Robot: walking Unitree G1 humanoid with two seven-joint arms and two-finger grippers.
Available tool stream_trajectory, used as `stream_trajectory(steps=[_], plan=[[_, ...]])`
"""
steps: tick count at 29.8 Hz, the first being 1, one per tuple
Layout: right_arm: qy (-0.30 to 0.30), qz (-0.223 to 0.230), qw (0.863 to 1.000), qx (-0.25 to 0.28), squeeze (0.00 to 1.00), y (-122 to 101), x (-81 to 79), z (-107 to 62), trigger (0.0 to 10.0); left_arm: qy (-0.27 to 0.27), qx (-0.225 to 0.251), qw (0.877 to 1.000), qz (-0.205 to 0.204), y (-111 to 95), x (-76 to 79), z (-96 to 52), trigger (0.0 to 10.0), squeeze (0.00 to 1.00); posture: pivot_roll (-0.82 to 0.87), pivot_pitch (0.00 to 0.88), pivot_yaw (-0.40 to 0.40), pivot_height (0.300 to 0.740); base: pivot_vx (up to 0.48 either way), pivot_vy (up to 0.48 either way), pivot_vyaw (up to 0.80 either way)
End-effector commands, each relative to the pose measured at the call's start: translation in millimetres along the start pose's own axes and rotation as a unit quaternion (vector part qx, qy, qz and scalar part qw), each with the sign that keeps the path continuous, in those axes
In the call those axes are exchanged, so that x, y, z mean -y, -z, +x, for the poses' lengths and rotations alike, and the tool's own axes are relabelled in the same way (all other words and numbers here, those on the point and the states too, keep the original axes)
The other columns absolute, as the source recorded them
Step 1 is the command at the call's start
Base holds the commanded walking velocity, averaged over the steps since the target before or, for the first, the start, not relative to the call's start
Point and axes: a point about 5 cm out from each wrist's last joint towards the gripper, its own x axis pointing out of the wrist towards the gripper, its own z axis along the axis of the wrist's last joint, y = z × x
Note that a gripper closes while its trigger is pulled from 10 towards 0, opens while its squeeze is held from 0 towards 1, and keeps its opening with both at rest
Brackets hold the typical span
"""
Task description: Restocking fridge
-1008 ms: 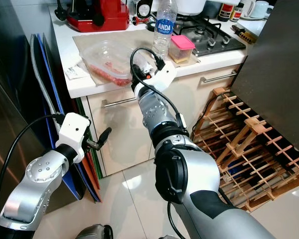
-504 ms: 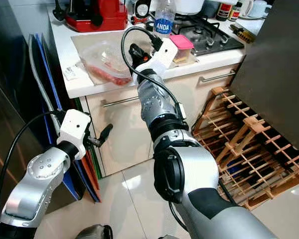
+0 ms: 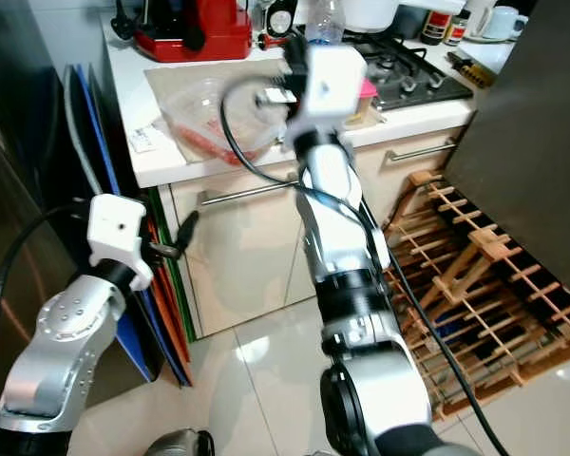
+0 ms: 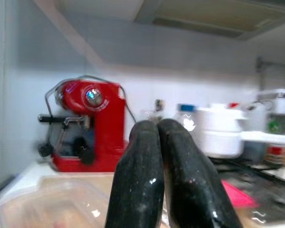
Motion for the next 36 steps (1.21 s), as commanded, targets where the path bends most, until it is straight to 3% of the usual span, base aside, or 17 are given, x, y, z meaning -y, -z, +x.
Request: stream_trajectory(steps=[1, 3, 4, 5, 8, 9, 11, 13, 14, 18, 22, 26, 29, 36], plan=[[0.005, -0.027, 1.0, 0.002, 0.0, -10.3, 11.8, -22.5, 10.0, -0.006, 0.003, 1.0, -0.005, 0.9, -2.2, -3.7, 10.0, 0.0, 0.05, 0.006, -0.048, 0.74, 0.0, 0.0, 0.0], [0.008, -0.035, 0.999, -0.001, 0.0, -10.5, 16.7, -32.1, 10.0, -0.005, 0.003, 1.0, -0.004, 2.2, -2.2, -3.8, 10.0, 0.0, 0.04, 0.0, -0.044, 0.74, 0.0, 0.0, 0.0], [-0.013, -0.071, 0.997, -0.009, 0.0, -8.9, 23.2, -53.7, 10.0, 0.002, 0.001, 1.0, 0.0, 4.6, -1.1, -4.5, 10.0, 0.0, 0.03, 0.0, -0.042, 0.74, 0.0, 0.0, 0.0], [-0.013, -0.071, 0.997, -0.009, 0.0, -8.9, 23.2, -53.7, 10.0, 0.002, 0.001, 1.0, 0.0, 4.6, -1.1, -4.5, 10.0, 0.0, 0.03, 0.0, -0.042, 0.74, 0.0, 0.0, 0.0], [-0.026, -0.084, 0.995, -0.053, 0.0, -1.9, 32.0, -84.7, 10.0, 0.022, 0.001, 1.0, 0.002, 6.9, 2.0, -6.6, 10.0, 0.0, 0.02, 0.0, -0.033, 0.74, 0.0, 0.0, 0.0], [-0.026, -0.084, 0.995, -0.053, 0.0, -1.9, 32.0, -84.7, 10.0, 0.022, 0.001, 1.0, 0.002, 6.9, 2.0, -6.6, 10.0, 0.0, 0.02, 0.0, -0.033, 0.74, 0.0, 0.0, 0.0], [-0.016, -0.089, 0.985, -0.146, 0.0, 24.0, 45.5, -126.9, 10.0, 0.055, -0.01, 0.998, -0.008, 13.4, 8.2, -12.8, 10.0, 0.0, 0.02, 0.0, -0.024, 0.74, 0.0, 0.0, 0.0], [0.002, -0.094, 0.971, -0.222, 0.0, 42.8, 57.7, -164.0, 10.0, 0.044, -0.014, 0.999, -0.026, 17.2, 5.8, -18.9, 10.0, 0.0, 0.02, 0.0, -0.019, 0.74, 0.0, 0.0, 0.0], [0.012, -0.092, 0.966, -0.243, 0.0, 45.9, 60.9, -173.7, 10.0, 0.032, -0.011, 0.999, -0.031, 17.1, 3.3, -21.2, 10.0, 0.0, 0.02, 0.0, -0.018, 0.74, 0.0, 0.0, 0.0], [0.031, -0.085, 0.961, -0.259, 0.0, 36.3, 64.4, -185.5, 10.0, -0.024, 0.008, 0.998, -0.052, 13.3, -8.8, -36.6, 10.0, 0.0, 0.03, 0.0, -0.024, 0.74, 0.0, 0.0, 0.0], [0.039, -0.057, 0.953, -0.296, 0.0, 39.1, 65.8, -197.0, 10.0, -0.054, 0.007, 0.998, -0.027, 18.8, -15.3, -48.4, 10.0, 0.0, 0.05, 0.0, -0.038, 0.74, 0.0, 0.0, 0.0], [0.037, -0.047, 0.952, -0.3, 0.0, 40.4, 66.4, -199.6, 10.0, -0.053, 0.001, 0.998, -0.03, 22.2, -14.3, -49.7, 10.0, 0.0, 0.05, 0.0, -0.04, 0.74, 0.0, 0.0, 0.0], [0.028, -0.013, 0.96, -0.279, 0.0, 36.5, 63.9, -195.3, 10.0, -0.058, -0.002, 0.998, -0.032, 22.4, -14.8, -49.3, 10.0, 0.0, 0.05, 0.0, -0.042, 0.74, 0.0, 0.0, 0.0], [0.007, -0.045, 0.964, -0.261, 0.0, 31.4, 61.7, -182.4, 10.0, -0.05, 0.051, 0.997, -0.033, 0.0, -8.2, -38.6, 10.0, 0.0, 0.04, 0.0, -0.042, 0.74, 0.151, 0.0, 0.0]])
